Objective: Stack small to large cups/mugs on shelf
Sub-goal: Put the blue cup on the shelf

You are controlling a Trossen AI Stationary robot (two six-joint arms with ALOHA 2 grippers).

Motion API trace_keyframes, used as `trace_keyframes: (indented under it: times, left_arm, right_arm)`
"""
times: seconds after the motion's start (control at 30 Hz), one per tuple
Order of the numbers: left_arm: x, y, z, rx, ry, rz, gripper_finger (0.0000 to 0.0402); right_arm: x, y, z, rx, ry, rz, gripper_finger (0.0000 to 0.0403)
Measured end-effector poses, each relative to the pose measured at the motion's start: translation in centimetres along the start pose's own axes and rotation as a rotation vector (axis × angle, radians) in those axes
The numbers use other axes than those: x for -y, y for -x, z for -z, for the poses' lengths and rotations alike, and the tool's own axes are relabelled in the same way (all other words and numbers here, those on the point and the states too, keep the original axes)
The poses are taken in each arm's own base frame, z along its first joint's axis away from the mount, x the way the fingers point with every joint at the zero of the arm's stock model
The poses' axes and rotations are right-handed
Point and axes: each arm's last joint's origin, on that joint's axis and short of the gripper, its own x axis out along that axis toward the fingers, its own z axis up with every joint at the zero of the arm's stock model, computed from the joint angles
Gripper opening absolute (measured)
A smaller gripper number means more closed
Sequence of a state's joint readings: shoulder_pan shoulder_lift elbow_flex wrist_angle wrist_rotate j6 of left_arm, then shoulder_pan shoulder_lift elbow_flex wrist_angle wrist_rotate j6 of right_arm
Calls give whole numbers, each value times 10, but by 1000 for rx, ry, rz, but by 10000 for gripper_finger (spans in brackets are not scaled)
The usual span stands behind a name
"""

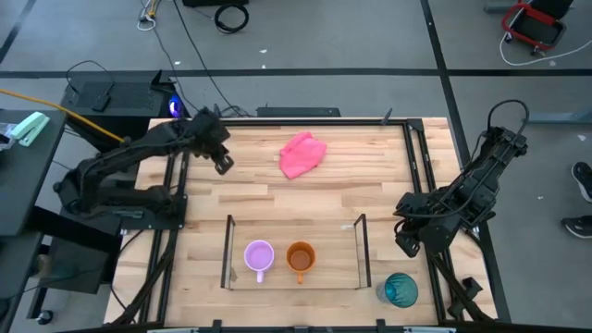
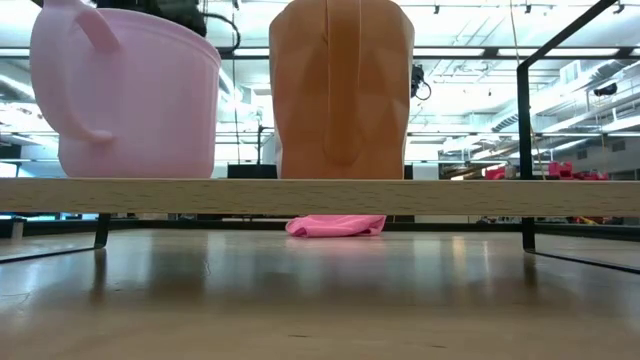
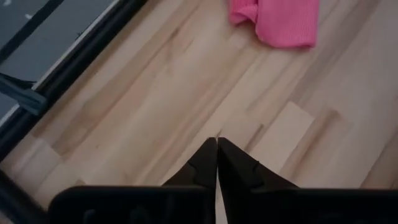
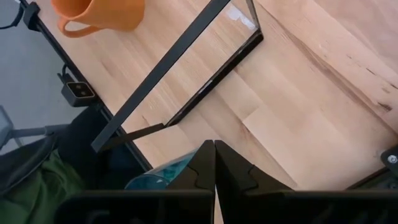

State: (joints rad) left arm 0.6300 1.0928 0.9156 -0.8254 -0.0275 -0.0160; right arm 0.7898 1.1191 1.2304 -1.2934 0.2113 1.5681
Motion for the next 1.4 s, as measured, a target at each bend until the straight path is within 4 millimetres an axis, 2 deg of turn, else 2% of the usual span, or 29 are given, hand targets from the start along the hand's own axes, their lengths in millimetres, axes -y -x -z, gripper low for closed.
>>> trace_keyframes:
  times: [0.17,0.27,0.33,0.47,0.6,0.7,0.9,1.17,1.4]
  left_arm:
    - [-21,-24,19,-26,45,50,29]
    - [-27,-36,34,-77,89,82,25]
    - [-27,-36,38,-102,134,143,20]
    - [-15,-28,42,-107,129,257,11]
    - [-7,-9,45,-36,83,219,8]
    - [-1,7,50,28,116,186,15]
    - [8,32,68,128,136,141,25]
    - [13,31,92,159,159,170,11]
    - [14,24,100,164,193,182,24]
  right_arm:
    - [0,0,0,-1,0,0,8]
    - [0,0,0,-2,0,0,8]
    - [0,0,0,-2,0,0,8]
    - [0,0,-1,35,-1,-1,8]
    - [-3,-4,0,49,4,16,8]
    - [-6,-8,1,45,23,33,8]
    - [-7,-10,3,37,66,41,8]
    - [-12,-8,16,-62,-9,-13,8]
    - [-18,-6,28,-115,-106,-77,26]
